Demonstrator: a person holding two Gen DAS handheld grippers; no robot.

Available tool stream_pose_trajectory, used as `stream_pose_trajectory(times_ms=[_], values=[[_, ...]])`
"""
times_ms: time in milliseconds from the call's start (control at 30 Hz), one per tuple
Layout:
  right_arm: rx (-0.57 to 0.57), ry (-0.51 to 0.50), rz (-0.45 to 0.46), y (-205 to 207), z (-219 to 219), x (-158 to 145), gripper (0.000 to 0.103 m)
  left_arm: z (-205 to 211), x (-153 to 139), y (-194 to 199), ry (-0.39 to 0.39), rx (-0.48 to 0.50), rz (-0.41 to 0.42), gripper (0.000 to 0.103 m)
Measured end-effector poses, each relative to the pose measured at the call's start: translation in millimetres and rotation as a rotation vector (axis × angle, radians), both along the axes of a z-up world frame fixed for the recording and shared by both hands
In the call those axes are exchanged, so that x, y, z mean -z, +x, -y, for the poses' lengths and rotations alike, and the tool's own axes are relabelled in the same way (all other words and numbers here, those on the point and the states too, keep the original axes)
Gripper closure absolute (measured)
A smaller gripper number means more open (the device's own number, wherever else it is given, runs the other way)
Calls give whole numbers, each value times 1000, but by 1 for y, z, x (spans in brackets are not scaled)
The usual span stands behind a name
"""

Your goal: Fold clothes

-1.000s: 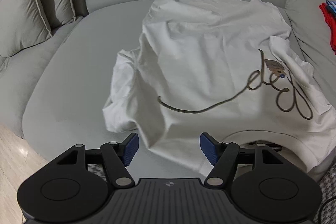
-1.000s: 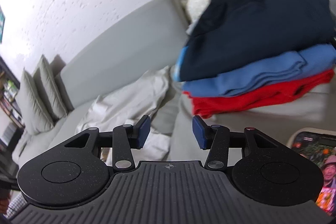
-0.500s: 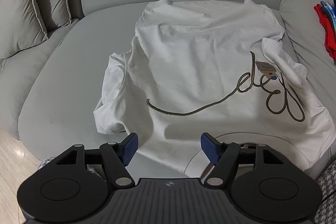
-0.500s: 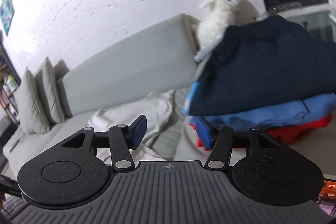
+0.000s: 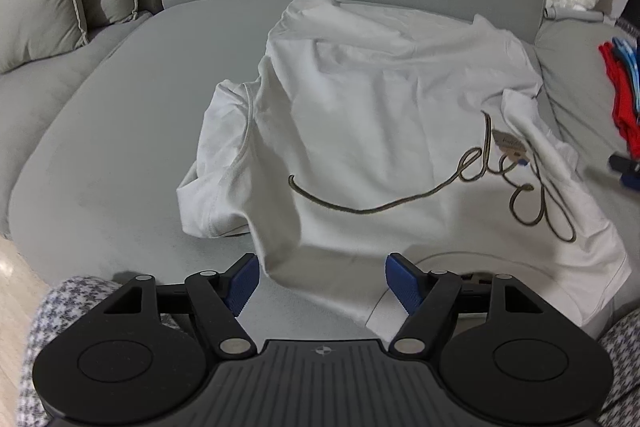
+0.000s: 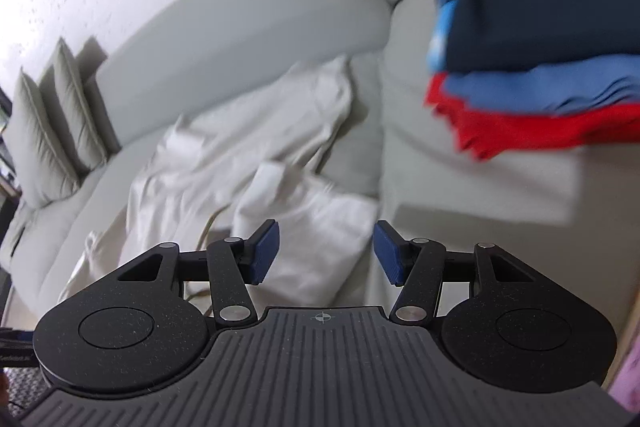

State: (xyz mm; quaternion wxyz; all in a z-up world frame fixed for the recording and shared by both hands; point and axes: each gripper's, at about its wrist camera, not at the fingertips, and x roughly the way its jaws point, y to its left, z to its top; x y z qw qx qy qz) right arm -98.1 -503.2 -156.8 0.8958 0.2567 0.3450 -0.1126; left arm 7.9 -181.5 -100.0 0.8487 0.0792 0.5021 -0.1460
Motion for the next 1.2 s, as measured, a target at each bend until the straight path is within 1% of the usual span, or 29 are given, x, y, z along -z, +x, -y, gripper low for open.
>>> stream_pose_trajectory(times_ms=[167,200,333,533,633,733,800,833,933,1000,1100,1133,1200], values=[[-51,-26,-55,6,-37,-1,44,-8,0,2,-33,12,8,24],[-59,-33,-64,6,-44,-2,42,-11,0,2,-37,10,7,24],[-77,-47,-90,7,-65,-8,40,-31,-3,5,-59,-32,13,23],[-107,-48,-77,6,-100,-24,40,-76,-9,13,-114,-179,63,23],[-149,-40,-62,10,-127,-31,40,-94,-6,19,-132,-247,60,25],[-219,-52,-65,24,-157,-32,40,-108,0,28,-158,-291,30,31],[-270,-67,-69,36,-178,-31,40,-116,6,38,-198,-308,-13,41],[-296,-69,-73,43,-188,-30,40,-119,8,42,-217,-315,-25,42],[-365,-73,-82,67,-219,-26,40,-131,10,55,-231,-358,-23,43],[-417,-99,-82,81,-240,-25,40,-144,9,63,-240,-394,-17,44],[-495,-138,-81,102,-272,-23,40,-165,10,73,-281,-426,-27,44],[-521,-153,-76,109,-281,-23,40,-175,12,78,-303,-432,-36,45],[-568,-181,-68,121,-299,-22,40,-184,14,83,-322,-432,-45,46]])
